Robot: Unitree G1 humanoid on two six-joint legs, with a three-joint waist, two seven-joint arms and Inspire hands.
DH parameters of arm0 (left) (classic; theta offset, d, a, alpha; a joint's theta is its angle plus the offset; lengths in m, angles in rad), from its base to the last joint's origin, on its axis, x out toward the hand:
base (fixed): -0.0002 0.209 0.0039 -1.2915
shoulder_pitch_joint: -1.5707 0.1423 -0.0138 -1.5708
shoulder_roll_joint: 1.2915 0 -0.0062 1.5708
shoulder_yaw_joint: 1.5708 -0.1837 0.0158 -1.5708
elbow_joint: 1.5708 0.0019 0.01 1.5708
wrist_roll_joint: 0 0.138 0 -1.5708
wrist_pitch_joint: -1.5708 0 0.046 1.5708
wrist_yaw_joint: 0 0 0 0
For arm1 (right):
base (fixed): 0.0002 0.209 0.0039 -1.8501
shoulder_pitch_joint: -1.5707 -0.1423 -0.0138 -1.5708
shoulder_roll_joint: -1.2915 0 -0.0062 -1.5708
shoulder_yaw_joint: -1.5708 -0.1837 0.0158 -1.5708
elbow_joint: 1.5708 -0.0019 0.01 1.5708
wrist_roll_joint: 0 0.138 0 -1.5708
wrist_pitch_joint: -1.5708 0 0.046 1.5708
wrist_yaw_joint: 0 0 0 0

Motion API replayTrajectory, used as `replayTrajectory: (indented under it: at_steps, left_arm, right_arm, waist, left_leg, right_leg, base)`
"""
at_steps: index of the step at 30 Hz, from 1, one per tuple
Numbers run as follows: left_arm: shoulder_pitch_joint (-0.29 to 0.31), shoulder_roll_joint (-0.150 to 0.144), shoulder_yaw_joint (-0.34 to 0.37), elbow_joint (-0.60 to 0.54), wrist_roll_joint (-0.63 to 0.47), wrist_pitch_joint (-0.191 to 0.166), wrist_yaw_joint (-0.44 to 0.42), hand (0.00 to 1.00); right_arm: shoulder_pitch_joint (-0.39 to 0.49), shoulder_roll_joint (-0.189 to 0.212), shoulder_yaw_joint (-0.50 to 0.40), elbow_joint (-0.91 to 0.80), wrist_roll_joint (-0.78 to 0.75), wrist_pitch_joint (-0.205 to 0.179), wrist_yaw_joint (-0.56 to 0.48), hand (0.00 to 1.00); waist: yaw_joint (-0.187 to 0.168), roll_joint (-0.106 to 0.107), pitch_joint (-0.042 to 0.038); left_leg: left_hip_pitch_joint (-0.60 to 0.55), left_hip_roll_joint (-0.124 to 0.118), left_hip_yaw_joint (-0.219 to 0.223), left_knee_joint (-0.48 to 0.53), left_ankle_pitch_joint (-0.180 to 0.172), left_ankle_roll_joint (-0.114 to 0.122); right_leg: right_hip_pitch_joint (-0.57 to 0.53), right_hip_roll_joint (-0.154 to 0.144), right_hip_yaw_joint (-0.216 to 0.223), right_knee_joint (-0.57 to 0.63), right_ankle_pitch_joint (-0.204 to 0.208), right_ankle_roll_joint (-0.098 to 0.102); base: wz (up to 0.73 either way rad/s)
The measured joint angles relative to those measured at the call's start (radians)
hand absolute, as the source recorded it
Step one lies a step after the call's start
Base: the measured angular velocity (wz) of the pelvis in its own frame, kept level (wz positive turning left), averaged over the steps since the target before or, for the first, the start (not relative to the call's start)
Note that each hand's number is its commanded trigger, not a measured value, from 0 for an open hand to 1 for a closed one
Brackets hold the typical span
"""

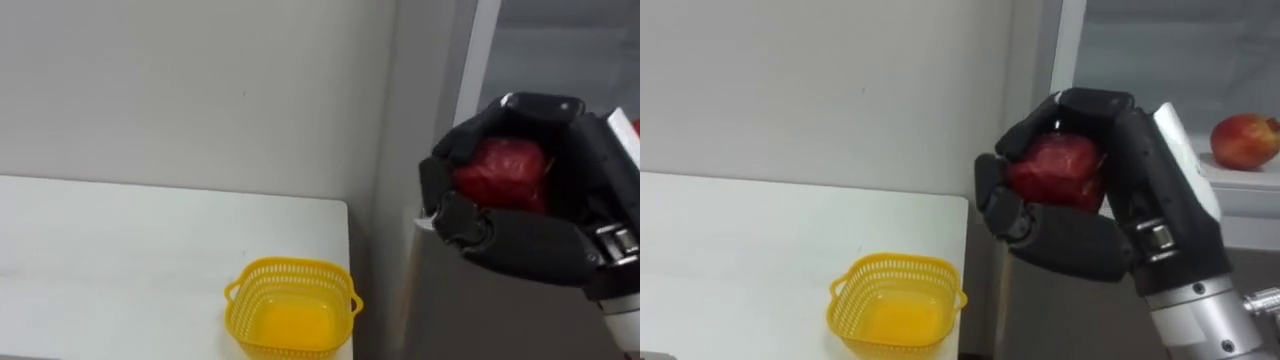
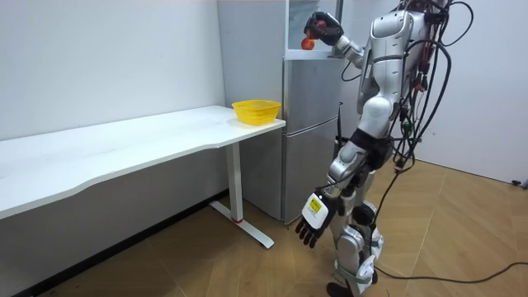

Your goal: Retrieve from the upper fridge

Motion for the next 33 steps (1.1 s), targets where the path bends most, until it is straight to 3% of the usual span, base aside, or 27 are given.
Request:
replayTrajectory:
  at_steps: [7,9,12,14,18,21,24,30,33]
  left_arm:
    - [-0.027,-0.007,-0.005,0.049,-0.001,0.001,0.001,0.0]
    - [-0.03,-0.006,-0.005,0.049,-0.001,0.001,0.001,0.0]
    - [-0.041,-0.006,-0.005,0.049,0.0,0.001,-0.007,0.0]
    - [-0.051,-0.005,-0.005,0.048,0.0,0.001,-0.017,0.0]
    - [-0.056,0.002,-0.007,0.046,0.0,0.001,-0.025,0.0]
    - [-0.07,0.012,-0.006,0.044,0.001,0.002,-0.047,0.0]
    - [-0.069,0.016,-0.004,0.044,0.007,0.004,-0.065,0.0]
    - [-0.067,0.019,0.015,0.043,0.008,0.016,-0.086,0.0]
    - [-0.068,0.021,0.014,0.047,0.008,0.018,-0.085,0.0]
  right_arm:
    - [0.005,0.03,0.04,0.003,-0.045,0.001,0.059,1.0]
    - [0.005,0.03,0.047,0.009,-0.045,0.002,0.073,1.0]
    - [0.004,0.029,0.07,0.013,-0.048,0.002,0.104,1.0]
    - [0.003,0.027,0.071,0.019,-0.069,0.004,0.118,1.0]
    - [-0.043,0.026,0.096,0.05,-0.112,0.017,0.127,1.0]
    - [-0.091,0.026,0.114,0.083,-0.167,0.028,0.138,1.0]
    - [-0.119,0.026,0.123,0.108,-0.199,0.046,0.155,1.0]
    - [-0.192,0.023,0.15,0.198,-0.252,0.08,0.18,1.0]
    - [-0.223,0.022,0.163,0.257,-0.275,0.08,0.178,1.0]
  waist:
    - [0.023,-0.005,-0.0008]
    - [0.026,-0.007,0.001]
    - [0.044,-0.018,0.0125]
    - [0.053,-0.024,0.0122]
    - [0.072,-0.037,0.013]
    - [0.079,-0.052,0.0113]
    - [0.096,-0.06,0.0175]
    - [0.126,-0.088,0.0154]
    - [0.133,-0.097,0.0202]
  left_leg:
    - [-0.009,0.002,-0.001,0.0,0.0,0.0]
    - [-0.009,0.001,-0.005,0.0,0.0,0.0]
    - [-0.012,0.002,-0.01,-0.001,0.0,0.0]
    - [-0.023,0.002,-0.012,-0.001,0.0,0.0]
    - [-0.031,0.001,-0.029,0.005,0.0,-0.001]
    - [-0.044,-0.004,-0.056,0.009,0.0,-0.001]
    - [-0.047,-0.006,-0.06,0.018,0.0,-0.001]
    - [-0.06,-0.007,-0.081,0.025,0.0,0.0]
    - [-0.059,-0.009,-0.103,0.03,0.0,0.0]
  right_leg:
    - [-0.008,0.001,-0.002,-0.002,0.001,0.0]
    - [-0.006,0.0,-0.004,-0.003,0.001,0.0]
    - [-0.007,0.0,-0.012,-0.002,0.001,0.0]
    - [-0.019,-0.001,-0.024,-0.001,0.001,-0.001]
    - [-0.018,-0.002,-0.035,-0.001,0.001,-0.001]
    - [-0.016,-0.01,-0.078,-0.003,0.001,0.0]
    - [-0.01,-0.014,-0.1,-0.003,0.0,0.002]
    - [-0.008,-0.018,-0.137,-0.005,0.0,0.002]
    - [0.003,-0.019,-0.15,-0.006,0.0,0.002]
  base:
    - [0.01]
    - [0.06]
    - [0.05]
    - [0.04]
    - [0.12]
    - [0.29]
    - [0.19]
    - [0.18]
    - [0.25]
